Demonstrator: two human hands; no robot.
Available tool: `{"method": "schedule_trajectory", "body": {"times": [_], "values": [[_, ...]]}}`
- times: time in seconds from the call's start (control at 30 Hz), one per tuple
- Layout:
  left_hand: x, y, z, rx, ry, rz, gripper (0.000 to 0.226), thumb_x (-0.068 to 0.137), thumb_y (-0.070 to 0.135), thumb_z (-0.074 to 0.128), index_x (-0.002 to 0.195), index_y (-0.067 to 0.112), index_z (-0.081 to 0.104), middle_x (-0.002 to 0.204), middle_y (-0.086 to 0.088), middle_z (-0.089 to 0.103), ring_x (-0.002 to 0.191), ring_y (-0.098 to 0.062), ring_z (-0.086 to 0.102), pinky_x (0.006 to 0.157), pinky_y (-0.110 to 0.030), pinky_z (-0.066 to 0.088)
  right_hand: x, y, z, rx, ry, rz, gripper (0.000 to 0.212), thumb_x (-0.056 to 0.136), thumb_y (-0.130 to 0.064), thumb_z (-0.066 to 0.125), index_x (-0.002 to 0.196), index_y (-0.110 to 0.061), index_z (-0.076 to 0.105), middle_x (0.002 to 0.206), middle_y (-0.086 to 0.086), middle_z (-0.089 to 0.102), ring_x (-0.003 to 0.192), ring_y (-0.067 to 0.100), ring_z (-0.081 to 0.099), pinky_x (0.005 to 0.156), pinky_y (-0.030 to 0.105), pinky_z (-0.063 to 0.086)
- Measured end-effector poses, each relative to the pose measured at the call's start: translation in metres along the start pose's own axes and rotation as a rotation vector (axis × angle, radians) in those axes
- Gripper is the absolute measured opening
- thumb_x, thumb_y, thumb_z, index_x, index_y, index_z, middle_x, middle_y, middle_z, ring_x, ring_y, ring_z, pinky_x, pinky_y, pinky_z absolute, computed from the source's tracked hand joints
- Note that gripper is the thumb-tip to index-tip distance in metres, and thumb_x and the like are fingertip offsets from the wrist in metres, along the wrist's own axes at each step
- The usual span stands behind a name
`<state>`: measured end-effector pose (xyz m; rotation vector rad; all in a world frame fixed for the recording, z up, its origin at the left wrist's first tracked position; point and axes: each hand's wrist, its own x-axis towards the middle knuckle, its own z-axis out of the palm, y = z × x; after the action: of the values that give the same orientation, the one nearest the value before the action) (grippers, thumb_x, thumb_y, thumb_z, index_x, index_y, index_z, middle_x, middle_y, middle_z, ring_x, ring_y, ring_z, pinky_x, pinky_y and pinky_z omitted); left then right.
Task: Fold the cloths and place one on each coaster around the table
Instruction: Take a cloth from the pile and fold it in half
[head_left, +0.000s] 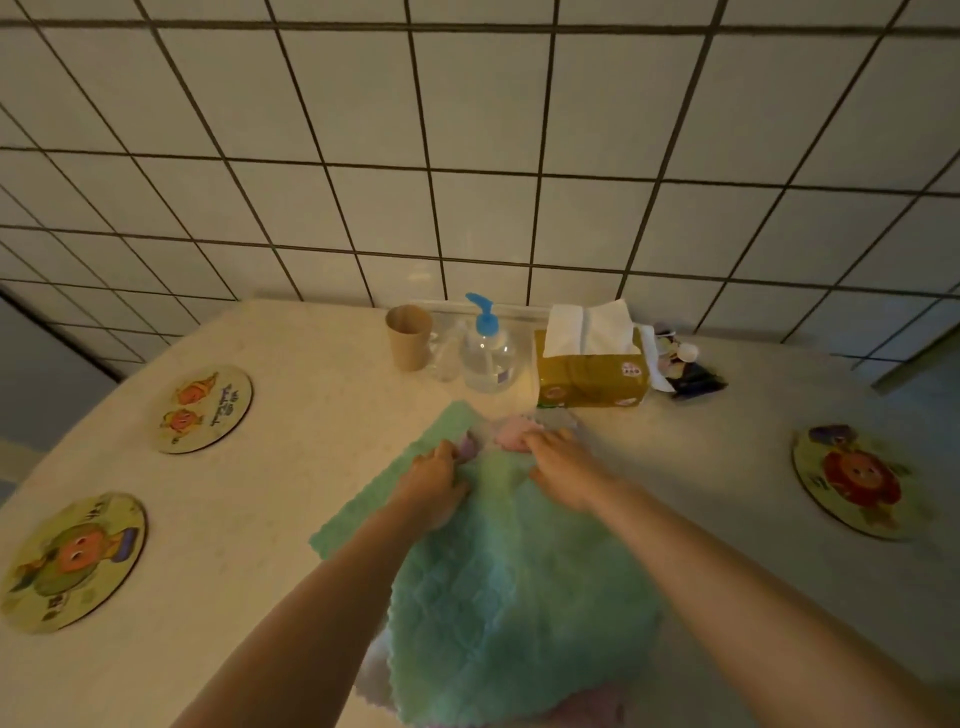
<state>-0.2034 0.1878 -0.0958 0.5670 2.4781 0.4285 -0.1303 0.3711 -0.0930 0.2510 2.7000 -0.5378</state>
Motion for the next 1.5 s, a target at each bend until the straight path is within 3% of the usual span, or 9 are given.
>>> {"method": "schedule_trajectory", "body": {"times": [0.17, 0.47, 0.53, 0.67, 0.8, 1.03, 1.2, 1.37, 1.5], "values": [[0.007, -0.008, -0.015, 0.066, 0.019, 0.075, 0.037, 0.079, 0.030, 0.069, 0.111, 0.015, 0.063, 0.111, -0.010, 0.062, 0.104, -0.028, 0.055, 0.085, -0.032, 0.044, -0.002, 0.007, -0.012, -0.072, 0.090, -0.065, 0.043, 0.091, -0.031, 0.058, 0.130, -0.017, 0.048, 0.135, 0.008, 0.052, 0.122, 0.027, 0.047, 0.100, 0.038, 0.038], [-0.033, -0.018, -0.057, -0.035, 0.263, 0.245, 0.011, 0.083, 0.022, 0.067, 0.091, 0.015, 0.063, 0.088, -0.002, 0.062, 0.080, -0.020, 0.056, 0.067, -0.027, 0.040, -0.049, 0.019, -0.040, -0.122, 0.347, -0.087, 0.022, 0.093, -0.028, 0.055, 0.109, -0.014, 0.057, 0.112, 0.004, 0.059, 0.101, 0.022, 0.055, 0.072, 0.029, 0.034], [-0.052, -0.018, -0.064, -0.142, 0.299, 0.263, 0.006, 0.087, 0.020, 0.062, 0.088, 0.018, 0.057, 0.077, 0.002, 0.058, 0.070, -0.017, 0.053, 0.058, -0.022, 0.038, -0.069, 0.013, -0.044, -0.012, 0.467, -0.105, 0.016, 0.092, -0.029, 0.056, 0.101, -0.016, 0.056, 0.101, 0.001, 0.063, 0.091, 0.020, 0.058, 0.071, 0.031, 0.042], [-0.097, -0.025, -0.081, -0.343, 0.327, 0.255, 0.008, 0.090, 0.024, 0.063, 0.089, 0.018, 0.057, 0.062, 0.002, 0.054, 0.057, -0.013, 0.045, 0.052, -0.020, 0.036, -0.105, -0.016, -0.058, 0.476, 0.484, -0.130, 0.008, 0.090, -0.022, 0.062, 0.091, -0.017, 0.055, 0.086, 0.000, 0.063, 0.078, 0.014, 0.060, 0.070, 0.034, 0.049], [-0.150, -0.049, -0.103, -0.598, 0.283, 0.214, 0.009, 0.085, 0.026, 0.070, 0.086, 0.017, 0.067, 0.075, -0.005, 0.068, 0.065, -0.015, 0.060, 0.060, -0.023, 0.049, -0.130, -0.054, -0.067, 0.672, 0.525, -0.171, 0.009, 0.085, -0.023, 0.068, 0.089, -0.020, 0.061, 0.089, -0.003, 0.066, 0.084, 0.012, 0.064, 0.074, 0.030, 0.052], [-0.236, -0.137, -0.129, -0.821, 0.112, 0.213, 0.017, 0.083, 0.023, 0.069, 0.090, 0.008, 0.072, 0.087, -0.015, 0.070, 0.078, -0.022, 0.064, 0.072, -0.038, 0.050, -0.162, -0.152, -0.056, 0.712, 0.370, -0.231, 0.016, 0.083, -0.023, 0.071, 0.094, -0.011, 0.069, 0.089, 0.002, 0.070, 0.085, 0.014, 0.065, 0.078, 0.031, 0.052], [-0.290, -0.215, -0.145, -0.784, -0.125, 0.198, 0.046, 0.073, 0.044, 0.075, 0.095, 0.004, 0.071, 0.093, -0.015, 0.071, 0.080, -0.026, 0.065, 0.065, -0.029, 0.055, -0.184, -0.222, -0.033, 0.783, 0.146, -0.257, 0.013, 0.084, -0.016, 0.070, 0.095, -0.008, 0.070, 0.095, 0.009, 0.072, 0.084, 0.013, 0.068, 0.077, 0.031, 0.055], [-0.332, -0.288, -0.167, -0.758, -0.406, 0.152, 0.033, 0.089, 0.025, 0.066, 0.111, 0.001, 0.067, 0.114, -0.023, 0.067, 0.101, -0.037, 0.064, 0.080, -0.036, 0.057, -0.201, -0.288, 0.003, 0.815, -0.038, -0.242, 0.018, 0.084, -0.011, 0.068, 0.100, -0.002, 0.067, 0.097, 0.007, 0.071, 0.087, 0.007, 0.066, 0.079, 0.020, 0.052], [-0.351, -0.326, -0.182, -0.761, -0.568, 0.140, 0.029, 0.092, 0.016, 0.059, 0.115, -0.002, 0.065, 0.116, -0.023, 0.065, 0.100, -0.031, 0.066, 0.080, -0.034, 0.057, -0.204, -0.325, 0.026, 0.959, -0.162, -0.196, 0.009, 0.085, -0.005, 0.066, 0.093, -0.008, 0.068, 0.086, 0.001, 0.072, 0.076, 0.008, 0.068, 0.064, 0.018, 0.053]]}}
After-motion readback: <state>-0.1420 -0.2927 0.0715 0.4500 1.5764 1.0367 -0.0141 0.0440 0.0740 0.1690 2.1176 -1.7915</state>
